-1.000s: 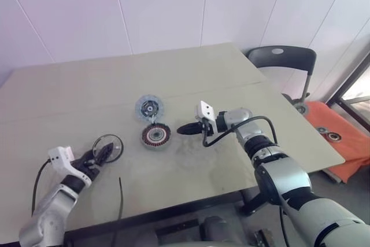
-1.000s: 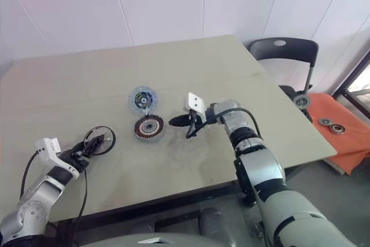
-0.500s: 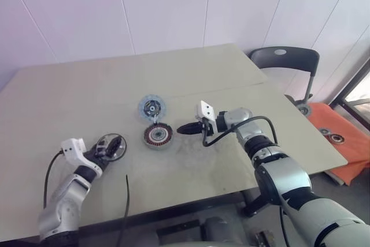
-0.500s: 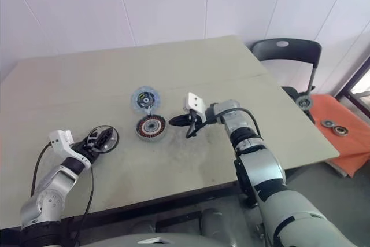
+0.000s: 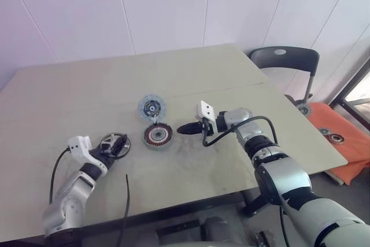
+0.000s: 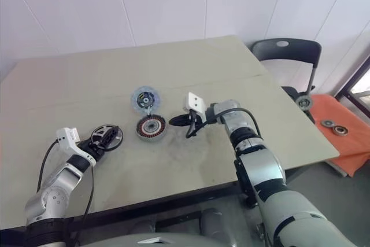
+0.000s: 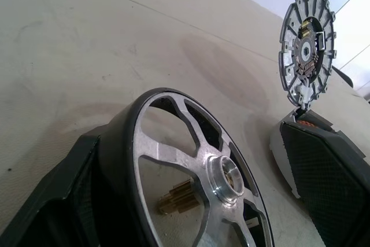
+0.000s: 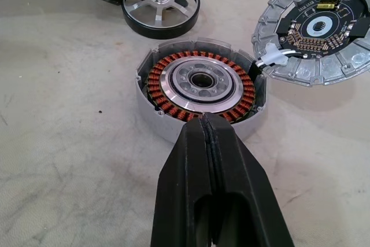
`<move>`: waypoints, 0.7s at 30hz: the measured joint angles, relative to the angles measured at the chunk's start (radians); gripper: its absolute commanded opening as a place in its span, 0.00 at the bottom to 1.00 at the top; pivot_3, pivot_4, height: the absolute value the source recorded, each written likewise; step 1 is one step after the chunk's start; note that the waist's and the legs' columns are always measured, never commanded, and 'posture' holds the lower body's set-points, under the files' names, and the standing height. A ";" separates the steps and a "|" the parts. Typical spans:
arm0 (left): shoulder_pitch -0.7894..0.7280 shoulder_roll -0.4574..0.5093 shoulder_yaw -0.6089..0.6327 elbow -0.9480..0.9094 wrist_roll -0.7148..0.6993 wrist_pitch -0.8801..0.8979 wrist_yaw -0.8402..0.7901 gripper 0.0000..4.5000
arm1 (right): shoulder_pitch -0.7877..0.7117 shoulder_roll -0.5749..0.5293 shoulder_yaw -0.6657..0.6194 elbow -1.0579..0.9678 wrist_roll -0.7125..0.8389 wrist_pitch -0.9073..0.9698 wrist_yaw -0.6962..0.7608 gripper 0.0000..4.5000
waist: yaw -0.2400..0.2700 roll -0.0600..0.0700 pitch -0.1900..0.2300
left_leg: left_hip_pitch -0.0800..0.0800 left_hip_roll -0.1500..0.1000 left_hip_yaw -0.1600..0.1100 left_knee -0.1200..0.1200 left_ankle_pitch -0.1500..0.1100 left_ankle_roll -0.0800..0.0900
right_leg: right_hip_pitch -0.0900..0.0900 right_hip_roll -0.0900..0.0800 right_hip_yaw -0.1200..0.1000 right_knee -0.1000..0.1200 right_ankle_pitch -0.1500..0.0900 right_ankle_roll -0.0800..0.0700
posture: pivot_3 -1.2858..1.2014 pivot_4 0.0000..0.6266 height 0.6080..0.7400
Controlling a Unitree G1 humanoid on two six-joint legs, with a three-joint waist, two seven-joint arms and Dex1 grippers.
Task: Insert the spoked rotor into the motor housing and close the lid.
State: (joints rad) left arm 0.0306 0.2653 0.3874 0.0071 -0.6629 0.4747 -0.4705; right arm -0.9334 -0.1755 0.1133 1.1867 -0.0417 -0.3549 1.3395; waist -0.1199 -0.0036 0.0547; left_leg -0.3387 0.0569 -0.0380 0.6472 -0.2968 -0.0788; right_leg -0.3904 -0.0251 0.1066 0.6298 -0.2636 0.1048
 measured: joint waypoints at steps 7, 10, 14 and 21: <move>0.005 0.008 0.005 -0.002 -0.001 0.015 0.000 0.80 | 0.000 0.000 0.000 0.012 -0.014 -0.002 -0.010 0.00 | -0.003 0.000 0.000 | 0.000 0.000 0.000 0.000 0.000 0.000 | 0.000 0.000 0.000 0.000 0.000 0.000 | 0.52 0.00 1.00; 0.010 0.008 0.011 0.001 -0.004 0.022 -0.001 0.57 | 0.000 0.000 0.000 0.018 -0.016 -0.003 -0.012 0.00 | -0.003 0.000 0.000 | 0.000 0.000 0.000 -0.001 0.000 0.000 | -0.001 0.000 0.000 0.000 0.000 0.000 | 0.52 0.00 1.00; 0.011 0.005 0.003 -0.003 -0.016 0.037 -0.009 0.44 | 0.000 -0.003 0.000 0.020 -0.019 -0.006 -0.017 0.00 | -0.008 0.000 0.000 | 0.000 0.000 0.000 0.000 0.000 0.000 | 0.000 0.000 0.000 0.000 0.000 0.000 | 0.52 0.00 1.00; 0.014 0.006 0.011 -0.005 -0.038 0.047 -0.017 0.44 | 0.000 -0.003 0.000 0.020 -0.023 -0.015 -0.017 0.00 | -0.008 0.000 0.000 | 0.000 0.000 0.000 -0.001 0.000 0.000 | -0.001 0.000 0.000 0.000 0.000 0.000 | 0.52 0.00 1.00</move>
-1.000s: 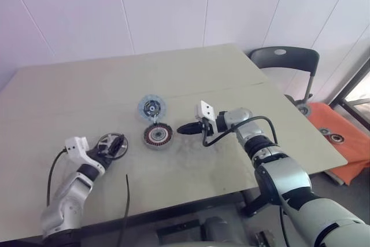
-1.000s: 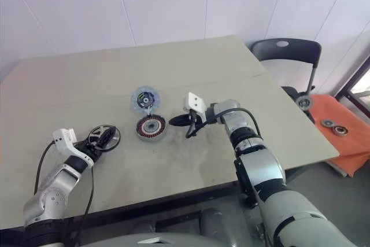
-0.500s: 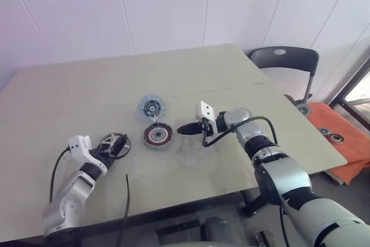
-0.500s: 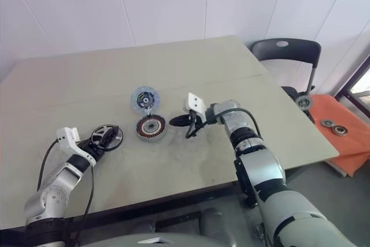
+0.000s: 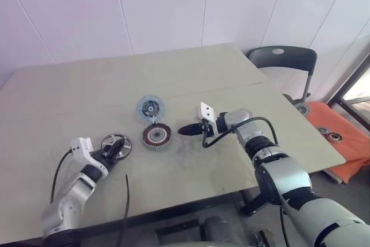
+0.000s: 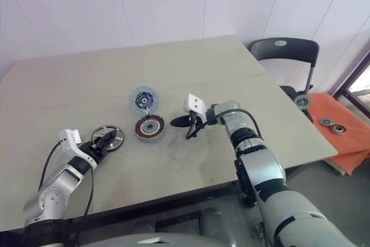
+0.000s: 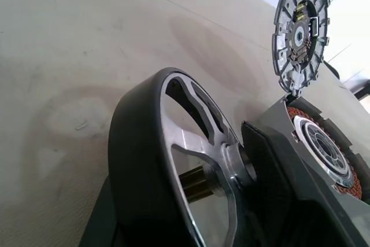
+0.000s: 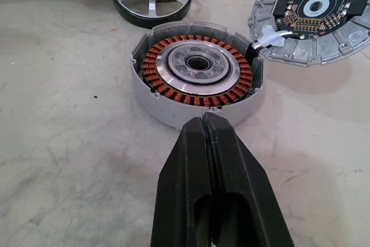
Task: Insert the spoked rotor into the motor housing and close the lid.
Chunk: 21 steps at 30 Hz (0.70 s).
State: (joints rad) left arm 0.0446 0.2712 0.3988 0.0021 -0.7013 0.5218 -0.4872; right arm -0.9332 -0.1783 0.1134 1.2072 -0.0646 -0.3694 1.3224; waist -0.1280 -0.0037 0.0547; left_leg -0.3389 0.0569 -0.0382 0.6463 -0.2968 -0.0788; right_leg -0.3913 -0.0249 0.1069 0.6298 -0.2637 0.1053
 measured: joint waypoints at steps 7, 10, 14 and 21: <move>0.037 -0.009 0.016 -0.041 -0.095 0.049 -0.041 0.44 | 0.000 0.000 0.000 0.006 -0.001 -0.001 -0.001 0.00 | 0.001 -0.001 0.001 | -0.001 0.000 0.000 0.000 0.000 0.000 | -0.001 0.000 0.000 0.000 0.000 0.001 | 0.52 0.00 1.00; 0.044 -0.016 0.023 -0.131 -0.196 0.094 -0.059 0.44 | 0.000 0.000 0.000 0.007 -0.002 -0.001 -0.002 0.00 | 0.001 -0.003 0.002 | -0.001 0.000 0.000 0.000 0.000 0.000 | -0.001 0.000 0.000 0.000 0.000 0.001 | 0.52 0.00 1.00; 0.038 -0.012 0.023 -0.220 -0.283 0.131 -0.054 0.44 | 0.000 0.000 0.000 0.013 -0.005 -0.001 -0.003 0.00 | -0.001 -0.003 0.002 | -0.001 0.000 0.000 0.000 0.000 0.000 | -0.001 0.000 0.000 0.000 0.000 0.001 | 0.52 0.00 1.00; 0.002 -0.007 0.014 -0.225 -0.329 0.153 -0.025 0.44 | 0.000 0.000 0.000 0.015 -0.008 -0.001 -0.010 0.00 | 0.001 -0.003 0.002 | -0.001 0.000 0.000 0.000 0.000 0.000 | -0.001 0.000 0.000 -0.001 0.000 0.001 | 0.52 0.00 1.00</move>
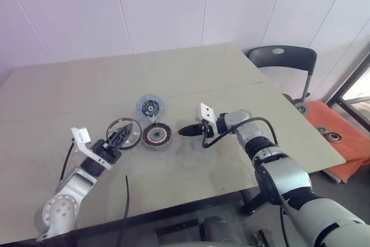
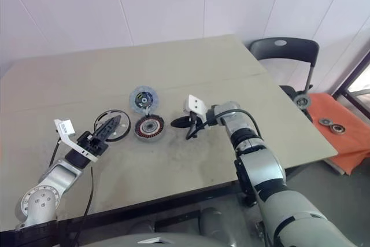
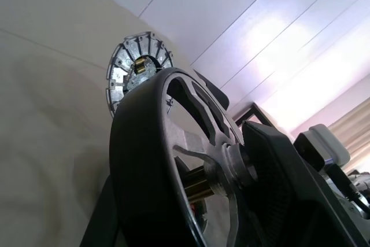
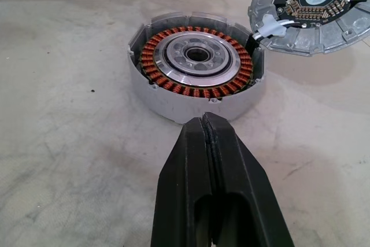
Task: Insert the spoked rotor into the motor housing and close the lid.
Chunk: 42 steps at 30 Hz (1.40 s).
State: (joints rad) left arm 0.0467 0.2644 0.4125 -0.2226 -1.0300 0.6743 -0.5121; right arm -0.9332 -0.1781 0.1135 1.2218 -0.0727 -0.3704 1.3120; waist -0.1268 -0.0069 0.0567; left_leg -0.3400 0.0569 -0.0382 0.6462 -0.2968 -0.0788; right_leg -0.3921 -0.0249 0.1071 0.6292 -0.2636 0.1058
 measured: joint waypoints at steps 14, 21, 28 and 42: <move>-0.218 -0.073 -0.146 0.320 0.130 -0.022 -0.007 0.44 | 0.005 0.003 0.000 0.000 0.000 -0.001 -0.001 0.00 | -0.003 0.000 0.000 | 0.000 -0.001 -0.001 0.000 0.000 0.000 | 0.000 0.000 0.000 -0.001 0.001 0.003 | 0.52 0.00 1.00; -0.233 -0.078 -0.153 0.341 0.167 -0.031 -0.031 0.44 | 0.025 0.002 0.000 -0.001 0.001 -0.001 -0.006 0.00 | -0.001 0.000 0.000 | 0.000 -0.002 -0.002 0.000 0.000 0.000 | 0.001 0.000 0.001 0.000 0.001 0.003 | 0.52 0.00 1.00; -0.238 -0.081 -0.153 0.340 0.171 -0.021 -0.029 0.44 | 0.027 0.002 0.000 -0.003 0.002 -0.001 -0.012 0.00 | 0.000 0.000 0.000 | 0.000 -0.002 -0.003 0.000 0.000 0.000 | 0.002 0.000 0.001 0.000 0.001 0.003 | 0.52 0.00 1.00; -0.264 -0.107 -0.192 0.298 0.187 0.059 0.063 0.44 | 0.028 0.005 0.000 -0.003 0.002 -0.001 -0.012 0.00 | 0.002 0.000 0.000 | 0.000 -0.009 -0.015 0.001 0.000 0.000 | 0.004 0.000 0.001 0.000 0.001 0.004 | 0.52 0.00 1.00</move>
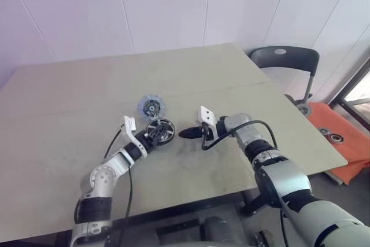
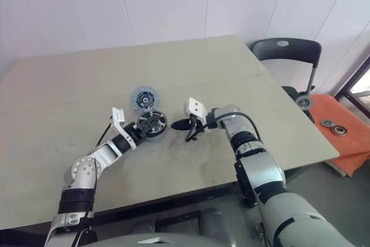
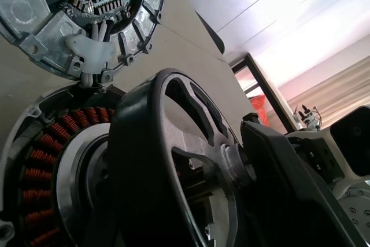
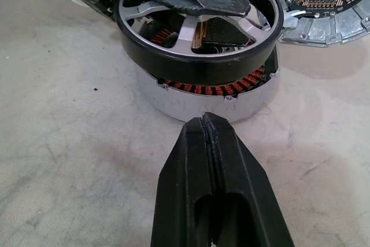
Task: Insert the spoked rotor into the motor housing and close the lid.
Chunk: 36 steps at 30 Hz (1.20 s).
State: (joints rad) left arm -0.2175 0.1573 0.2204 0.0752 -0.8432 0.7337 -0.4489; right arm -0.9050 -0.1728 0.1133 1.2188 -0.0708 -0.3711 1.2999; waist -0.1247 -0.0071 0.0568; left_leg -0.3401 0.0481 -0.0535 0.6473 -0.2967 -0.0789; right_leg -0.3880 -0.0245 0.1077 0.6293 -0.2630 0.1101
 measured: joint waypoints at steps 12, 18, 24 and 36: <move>-0.015 -0.008 0.021 0.025 0.091 -0.098 0.011 0.44 | 0.002 0.000 0.000 -0.001 0.000 0.000 -0.001 0.00 | 0.000 0.000 0.000 | -0.001 0.000 -0.007 -0.001 0.000 0.000 | 0.000 0.004 0.000 0.000 0.000 0.000 | 0.52 0.00 1.00; -0.016 -0.013 0.015 0.030 0.107 -0.108 0.001 0.44 | 0.003 0.000 0.000 -0.001 0.000 0.000 0.000 0.00 | 0.001 0.000 0.000 | -0.001 0.000 -0.007 -0.001 0.000 0.000 | 0.000 0.004 0.000 0.000 0.000 0.000 | 0.52 0.00 1.00; -0.021 -0.003 0.010 0.031 0.111 -0.080 -0.015 0.44 | 0.007 -0.001 0.000 -0.001 0.000 0.000 0.000 0.00 | 0.002 0.000 0.000 | -0.001 0.000 -0.008 -0.001 0.000 0.000 | 0.000 0.004 0.000 0.000 0.000 0.000 | 0.52 0.00 1.00; -0.006 -0.008 -0.002 -0.005 0.082 0.008 -0.063 0.44 | 0.005 -0.001 -0.015 -0.039 0.047 -0.006 0.084 0.00 | 0.001 0.000 0.000 | 0.000 0.000 -0.008 0.000 0.000 0.000 | 0.001 0.005 0.000 0.000 0.000 0.000 | 0.52 0.00 1.00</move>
State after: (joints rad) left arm -0.2232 0.1493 0.2186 0.0698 -0.7612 0.7422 -0.5115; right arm -0.9000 -0.1738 0.0986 1.1799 -0.0235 -0.3773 1.3837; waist -0.1233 -0.0068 0.0569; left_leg -0.3405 0.0477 -0.0619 0.6468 -0.2967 -0.0789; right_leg -0.3870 -0.0195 0.1079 0.6297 -0.2631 0.1105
